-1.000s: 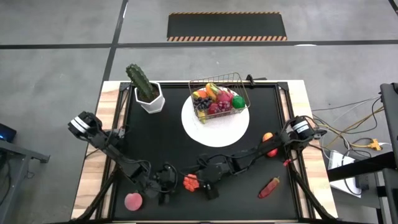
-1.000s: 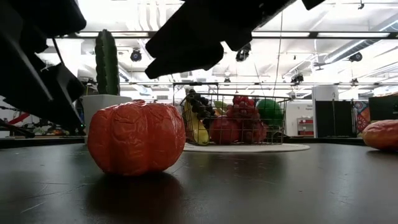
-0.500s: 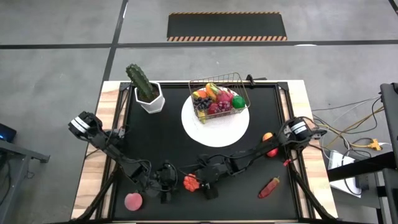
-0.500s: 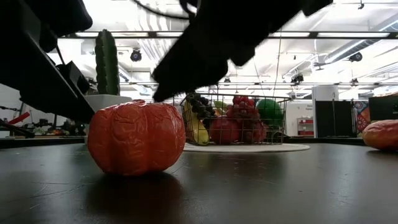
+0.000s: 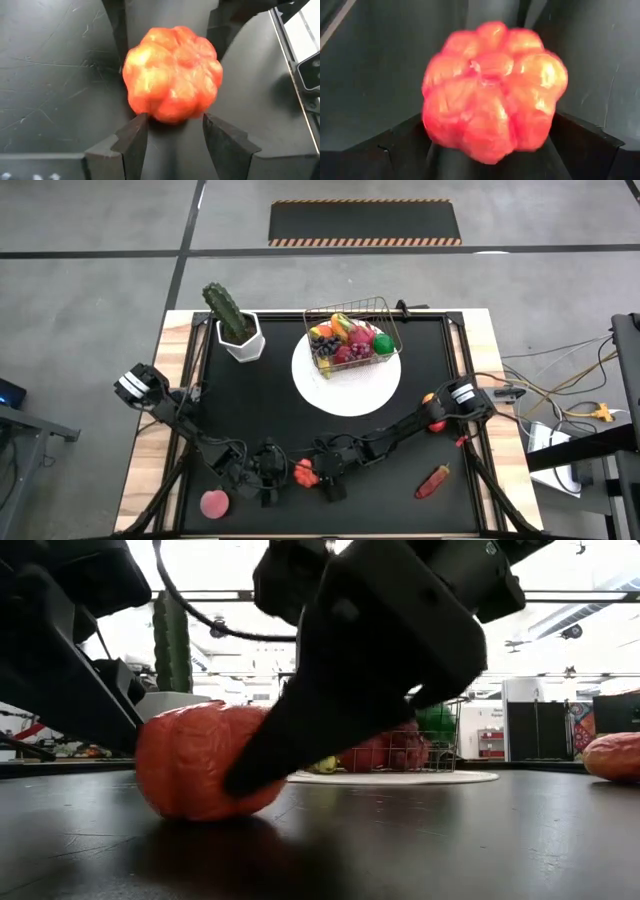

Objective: Build produce basket
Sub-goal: Put the orange pumpkin into the wire basket

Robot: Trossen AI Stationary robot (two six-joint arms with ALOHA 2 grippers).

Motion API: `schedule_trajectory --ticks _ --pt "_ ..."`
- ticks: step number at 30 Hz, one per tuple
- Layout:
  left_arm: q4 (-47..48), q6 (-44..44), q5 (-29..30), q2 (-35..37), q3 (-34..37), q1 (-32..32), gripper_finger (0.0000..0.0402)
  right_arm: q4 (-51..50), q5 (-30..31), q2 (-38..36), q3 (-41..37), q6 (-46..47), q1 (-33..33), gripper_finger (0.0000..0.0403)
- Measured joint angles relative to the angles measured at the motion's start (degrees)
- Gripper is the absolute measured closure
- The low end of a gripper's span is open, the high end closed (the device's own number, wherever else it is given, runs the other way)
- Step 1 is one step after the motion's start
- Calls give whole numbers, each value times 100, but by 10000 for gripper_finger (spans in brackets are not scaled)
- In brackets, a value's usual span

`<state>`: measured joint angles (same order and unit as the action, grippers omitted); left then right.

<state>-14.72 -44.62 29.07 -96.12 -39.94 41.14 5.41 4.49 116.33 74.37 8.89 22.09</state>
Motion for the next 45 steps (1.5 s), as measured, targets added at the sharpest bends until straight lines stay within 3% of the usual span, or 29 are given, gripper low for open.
schedule_trajectory --ticks 8,14,16,22,27,31,37,45 --pt "-75 24 17 0 2 -26 228 267 1 -68 0 -257 2 46" --pt "-62 58 19 17 5 -26 228 265 0 -69 -1 -381 0 132" --pt "-48 162 22 63 7 -29 228 177 -3 -115 -2 -420 -10 136" --pt "-79 1033 78 427 9 -28 228 -782 20 -731 0 -587 -193 136" --pt "-91 2328 328 881 7 -26 228 -1956 775 -1583 0 -637 -566 119" --pt "-93 3469 542 1333 7 -30 228 -2720 1417 -2259 0 -434 -1131 118" --pt "-121 4955 819 2002 13 -60 228 -3169 1655 -3010 0 -154 -2423 129" --pt "-179 5036 902 2467 257 -102 228 -3649 1661 -3095 -58 418 -4498 126"
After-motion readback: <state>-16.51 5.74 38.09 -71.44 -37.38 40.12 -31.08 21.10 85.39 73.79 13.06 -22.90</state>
